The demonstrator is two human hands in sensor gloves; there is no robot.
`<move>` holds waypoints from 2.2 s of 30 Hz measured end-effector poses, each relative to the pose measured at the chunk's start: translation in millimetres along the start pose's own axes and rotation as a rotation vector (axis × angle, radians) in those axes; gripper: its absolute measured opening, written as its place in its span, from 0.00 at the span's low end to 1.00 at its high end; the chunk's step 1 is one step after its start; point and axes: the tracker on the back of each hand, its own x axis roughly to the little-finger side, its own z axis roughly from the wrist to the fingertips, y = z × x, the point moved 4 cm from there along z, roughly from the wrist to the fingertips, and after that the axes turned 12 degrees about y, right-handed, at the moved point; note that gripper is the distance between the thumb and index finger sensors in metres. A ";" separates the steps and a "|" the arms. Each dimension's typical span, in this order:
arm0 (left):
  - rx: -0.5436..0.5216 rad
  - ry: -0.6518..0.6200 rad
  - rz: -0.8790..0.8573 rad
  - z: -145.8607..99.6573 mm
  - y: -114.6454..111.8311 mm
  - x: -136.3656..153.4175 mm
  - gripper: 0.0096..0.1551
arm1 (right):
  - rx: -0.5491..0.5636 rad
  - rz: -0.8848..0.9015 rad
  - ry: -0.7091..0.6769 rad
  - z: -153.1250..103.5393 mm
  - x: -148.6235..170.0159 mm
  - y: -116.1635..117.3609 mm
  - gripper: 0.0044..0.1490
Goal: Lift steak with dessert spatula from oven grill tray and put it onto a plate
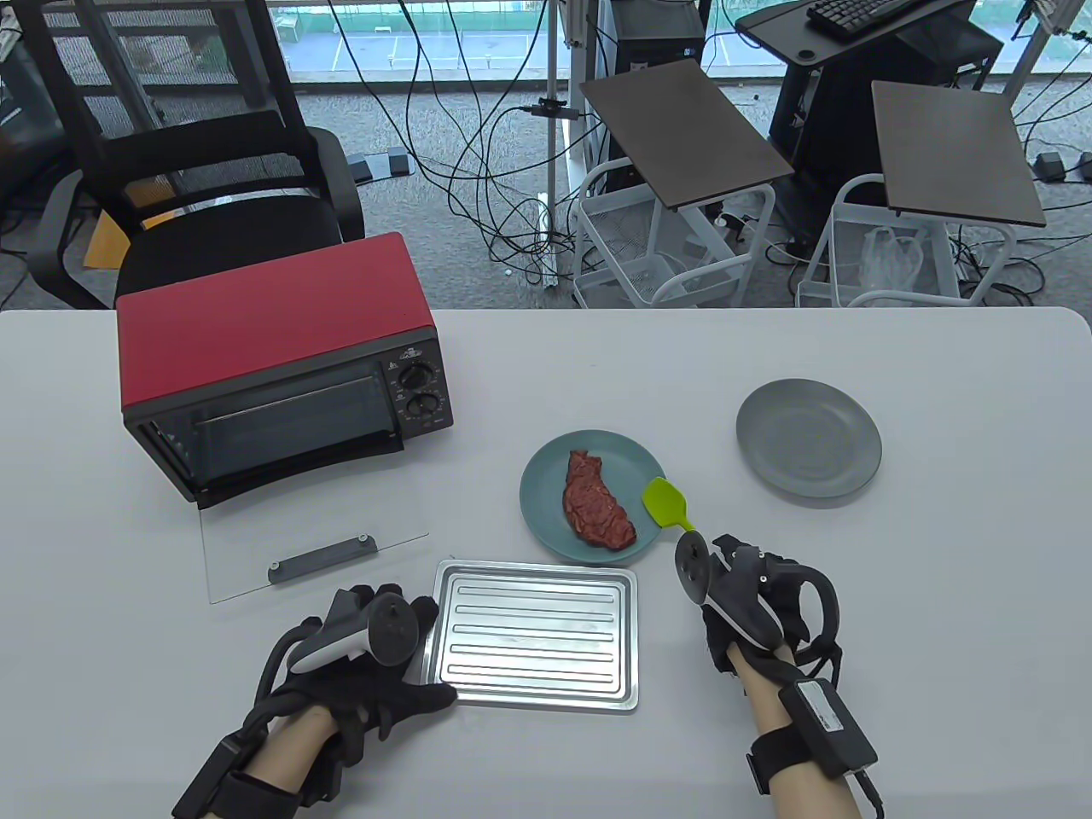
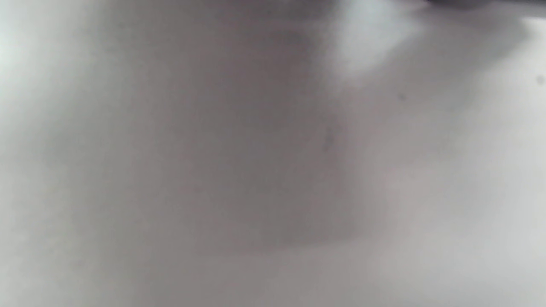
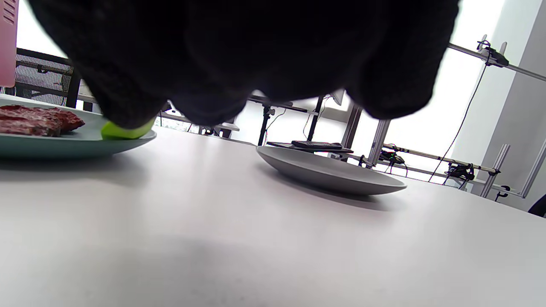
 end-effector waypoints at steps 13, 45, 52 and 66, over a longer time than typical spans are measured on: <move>-0.002 0.000 0.001 0.1 -0.3 -0.1 0.63 | 0.014 0.302 0.149 15.3 59.3 -19.1 0.26; 0.001 -0.009 0.005 0.2 -1.1 0.1 0.64 | -0.107 0.290 0.569 94.4 123.1 51.2 0.30; 0.005 -0.007 0.010 0.3 -1.1 -0.1 0.64 | -0.131 0.233 0.578 104.7 110.7 70.9 0.30; 0.010 -0.011 0.008 0.3 -1.1 -0.5 0.64 | -0.210 0.153 0.596 104.2 102.9 76.0 0.34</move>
